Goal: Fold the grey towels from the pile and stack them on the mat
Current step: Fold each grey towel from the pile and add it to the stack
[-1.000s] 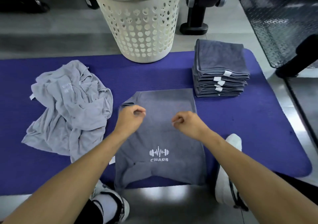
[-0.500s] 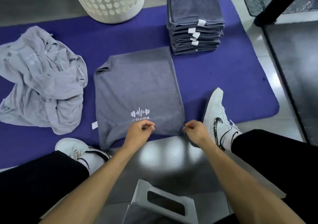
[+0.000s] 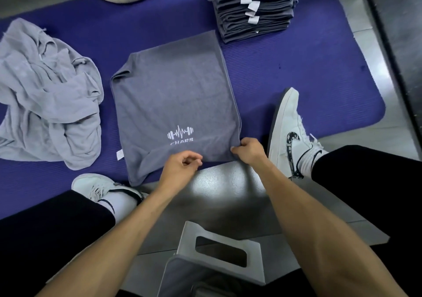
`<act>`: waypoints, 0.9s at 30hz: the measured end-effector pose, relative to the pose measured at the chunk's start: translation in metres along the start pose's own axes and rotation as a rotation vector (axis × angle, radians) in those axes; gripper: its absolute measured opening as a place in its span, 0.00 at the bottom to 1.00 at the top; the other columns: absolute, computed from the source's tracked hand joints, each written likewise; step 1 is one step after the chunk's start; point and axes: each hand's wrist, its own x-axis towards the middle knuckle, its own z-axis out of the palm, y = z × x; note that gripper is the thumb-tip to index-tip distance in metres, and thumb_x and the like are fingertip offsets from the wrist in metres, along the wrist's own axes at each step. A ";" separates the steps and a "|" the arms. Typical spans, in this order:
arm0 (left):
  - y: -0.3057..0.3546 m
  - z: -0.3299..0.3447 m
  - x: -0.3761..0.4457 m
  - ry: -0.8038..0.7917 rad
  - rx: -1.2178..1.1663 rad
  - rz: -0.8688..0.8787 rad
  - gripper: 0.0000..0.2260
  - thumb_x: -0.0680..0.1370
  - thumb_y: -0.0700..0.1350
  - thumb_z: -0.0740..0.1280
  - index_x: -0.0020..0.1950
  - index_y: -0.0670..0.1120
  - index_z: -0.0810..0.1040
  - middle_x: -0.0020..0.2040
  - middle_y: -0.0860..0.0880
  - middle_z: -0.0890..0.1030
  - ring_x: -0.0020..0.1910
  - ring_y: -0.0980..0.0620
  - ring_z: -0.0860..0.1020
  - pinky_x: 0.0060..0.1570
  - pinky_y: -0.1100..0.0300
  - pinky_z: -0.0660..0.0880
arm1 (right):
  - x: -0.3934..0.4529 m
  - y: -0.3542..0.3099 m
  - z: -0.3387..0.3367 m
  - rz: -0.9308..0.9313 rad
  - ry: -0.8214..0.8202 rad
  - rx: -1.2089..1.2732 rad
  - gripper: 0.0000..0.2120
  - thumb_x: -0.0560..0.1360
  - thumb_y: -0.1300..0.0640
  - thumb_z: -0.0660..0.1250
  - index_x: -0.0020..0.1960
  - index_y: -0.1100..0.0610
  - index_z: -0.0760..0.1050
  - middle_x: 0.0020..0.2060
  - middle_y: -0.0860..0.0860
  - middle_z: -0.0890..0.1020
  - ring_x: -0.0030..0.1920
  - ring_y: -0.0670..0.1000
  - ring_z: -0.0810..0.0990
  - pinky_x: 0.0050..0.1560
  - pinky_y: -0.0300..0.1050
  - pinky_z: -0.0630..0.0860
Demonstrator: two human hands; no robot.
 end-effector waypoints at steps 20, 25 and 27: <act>0.042 0.016 0.018 0.046 -0.053 0.360 0.07 0.74 0.38 0.73 0.50 0.47 0.85 0.42 0.55 0.84 0.43 0.61 0.82 0.50 0.68 0.76 | -0.052 -0.034 -0.040 -0.180 -0.421 0.700 0.09 0.75 0.72 0.66 0.53 0.65 0.80 0.40 0.55 0.85 0.39 0.49 0.84 0.44 0.39 0.81; 0.038 0.012 0.019 0.026 -0.029 0.412 0.09 0.76 0.38 0.71 0.55 0.47 0.85 0.45 0.51 0.84 0.45 0.56 0.82 0.49 0.64 0.76 | -0.053 -0.037 -0.049 -0.126 -0.361 0.666 0.09 0.75 0.72 0.67 0.54 0.66 0.79 0.38 0.55 0.85 0.38 0.51 0.85 0.42 0.41 0.82; 0.038 0.012 0.019 -0.004 0.010 0.431 0.10 0.77 0.39 0.70 0.55 0.49 0.85 0.42 0.48 0.82 0.42 0.51 0.80 0.46 0.60 0.74 | -0.054 -0.039 -0.052 -0.130 -0.364 0.651 0.07 0.75 0.71 0.67 0.52 0.65 0.79 0.38 0.56 0.85 0.39 0.52 0.86 0.42 0.42 0.82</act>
